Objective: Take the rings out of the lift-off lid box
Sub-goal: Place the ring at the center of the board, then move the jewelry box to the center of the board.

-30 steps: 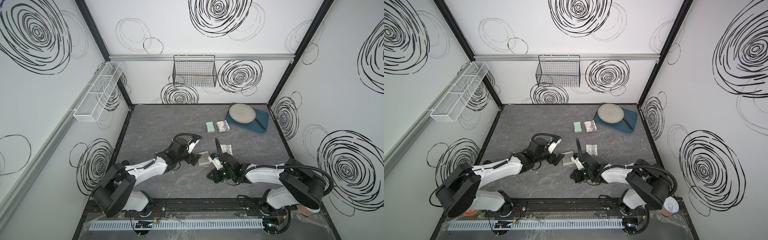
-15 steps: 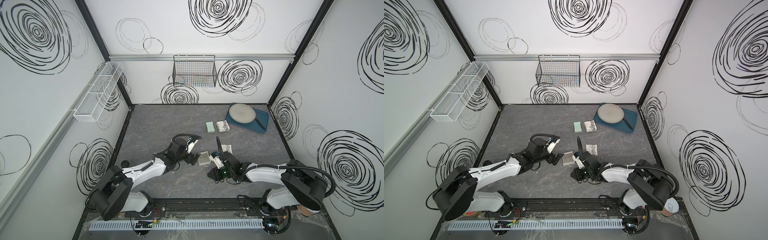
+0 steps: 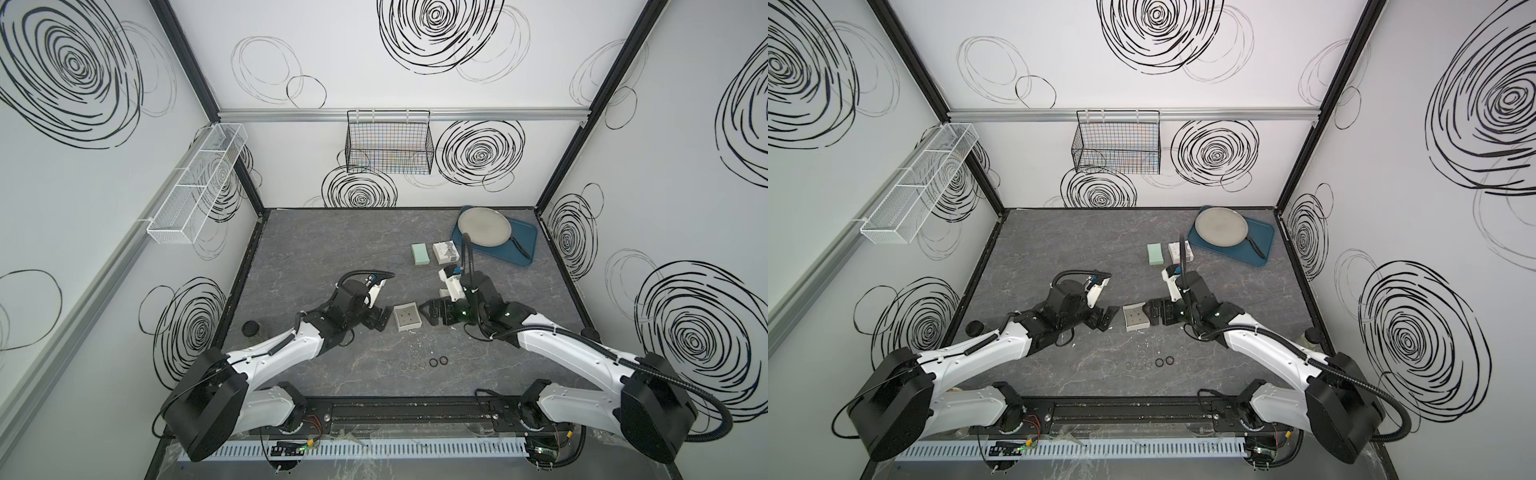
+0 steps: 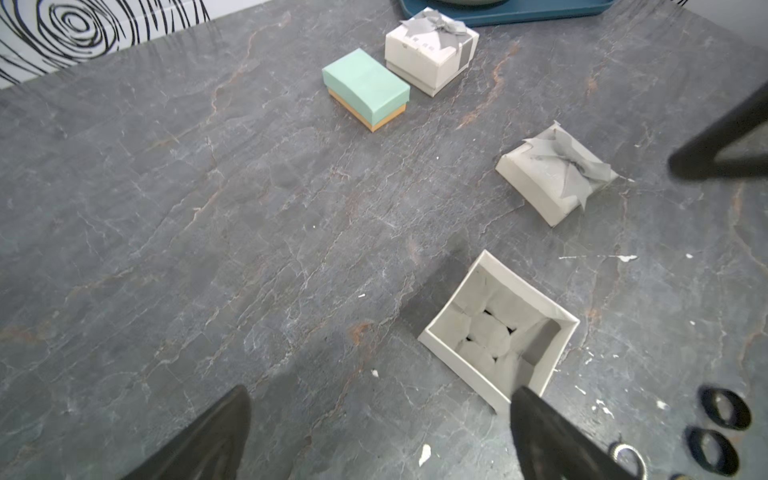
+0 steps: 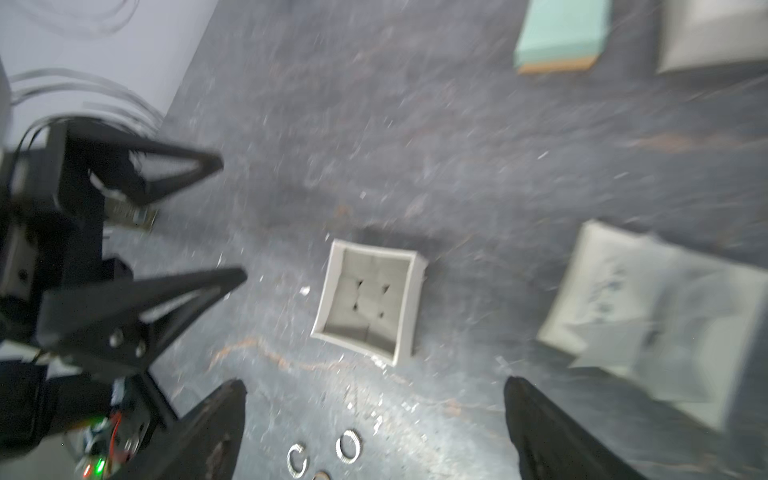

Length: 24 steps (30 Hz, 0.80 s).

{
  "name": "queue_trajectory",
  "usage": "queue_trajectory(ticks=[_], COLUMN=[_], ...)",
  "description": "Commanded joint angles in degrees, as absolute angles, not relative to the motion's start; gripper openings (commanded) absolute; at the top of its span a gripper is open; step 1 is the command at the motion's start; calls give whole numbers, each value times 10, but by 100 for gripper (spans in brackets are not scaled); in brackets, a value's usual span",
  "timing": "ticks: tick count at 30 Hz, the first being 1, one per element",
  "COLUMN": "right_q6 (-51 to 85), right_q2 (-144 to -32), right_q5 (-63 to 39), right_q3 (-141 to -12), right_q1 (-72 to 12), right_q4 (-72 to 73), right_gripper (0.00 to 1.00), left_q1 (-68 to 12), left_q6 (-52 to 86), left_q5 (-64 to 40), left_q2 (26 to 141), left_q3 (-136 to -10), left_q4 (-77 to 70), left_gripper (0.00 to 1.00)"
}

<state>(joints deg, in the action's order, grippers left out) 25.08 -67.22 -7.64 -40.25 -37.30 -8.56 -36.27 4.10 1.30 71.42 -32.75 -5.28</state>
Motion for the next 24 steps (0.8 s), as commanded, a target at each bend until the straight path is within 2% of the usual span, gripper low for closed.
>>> queue_trajectory(ticks=[1,7,16,24], right_q6=[258,256,256,255], right_q2=[-678,-743,-897,-968], right_q5=[17,68,53,45], right_q3=[-430,-465,-536,-561], right_q1=[-319,-286,-274,-275], right_q4=[-172,-197,-224,-206], right_gripper=[100,100,100,100], left_q1=[-360,-370,-383,-385], left_q6=[71,104,123,115], left_q5=[22,18,4,-3], left_q2=[738,791,848,892], left_q3=[-342,-354,-353,-385], left_q4=[-35,-28,-71,-78], left_gripper=[100,100,100,100])
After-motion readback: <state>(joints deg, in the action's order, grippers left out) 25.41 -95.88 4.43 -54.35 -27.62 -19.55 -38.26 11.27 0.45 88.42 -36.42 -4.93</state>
